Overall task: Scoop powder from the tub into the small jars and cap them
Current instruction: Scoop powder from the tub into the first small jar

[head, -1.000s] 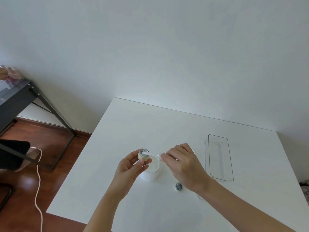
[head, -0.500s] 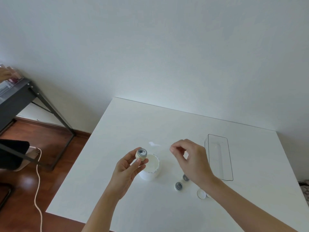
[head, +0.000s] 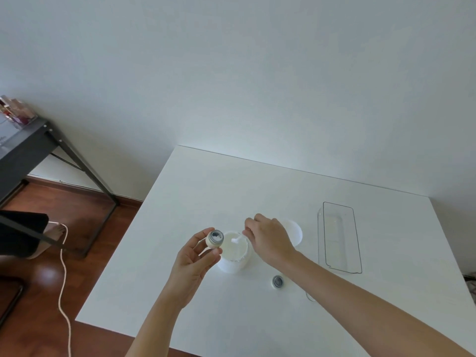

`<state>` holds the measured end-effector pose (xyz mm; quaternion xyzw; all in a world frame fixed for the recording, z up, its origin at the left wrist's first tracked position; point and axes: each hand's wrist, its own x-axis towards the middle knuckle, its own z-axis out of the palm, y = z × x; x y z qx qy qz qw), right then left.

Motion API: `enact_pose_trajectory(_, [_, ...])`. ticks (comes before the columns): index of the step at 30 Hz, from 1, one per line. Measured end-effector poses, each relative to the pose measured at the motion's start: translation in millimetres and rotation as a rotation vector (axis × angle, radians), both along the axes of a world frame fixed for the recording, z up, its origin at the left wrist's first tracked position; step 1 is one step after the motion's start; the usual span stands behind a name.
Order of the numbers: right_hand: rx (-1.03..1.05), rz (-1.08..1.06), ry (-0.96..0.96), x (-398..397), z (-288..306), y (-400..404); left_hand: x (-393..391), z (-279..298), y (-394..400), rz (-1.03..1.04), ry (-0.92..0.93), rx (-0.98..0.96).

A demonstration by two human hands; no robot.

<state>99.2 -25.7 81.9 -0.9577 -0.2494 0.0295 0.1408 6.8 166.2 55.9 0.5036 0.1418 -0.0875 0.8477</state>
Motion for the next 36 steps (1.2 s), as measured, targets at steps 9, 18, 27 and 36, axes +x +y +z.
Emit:
enact_pose_trajectory(9, [-0.171,0.089,0.041,1,-27,23,-4,1,3,0.01,-0.021,0.146])
enact_pose_trajectory(18, [0.181,-0.265,0.458,6,-20,5,-5,0,5,-0.021,-0.034,0.249])
enact_pose_trajectory(27, [0.417,-0.483,0.614,6,4,-31,-2,-8,4,0.026,-0.013,0.225])
enact_pose_trajectory(36, [0.618,-0.447,0.736,4,62,-34,7,-7,-13,-0.01,-0.034,0.272])
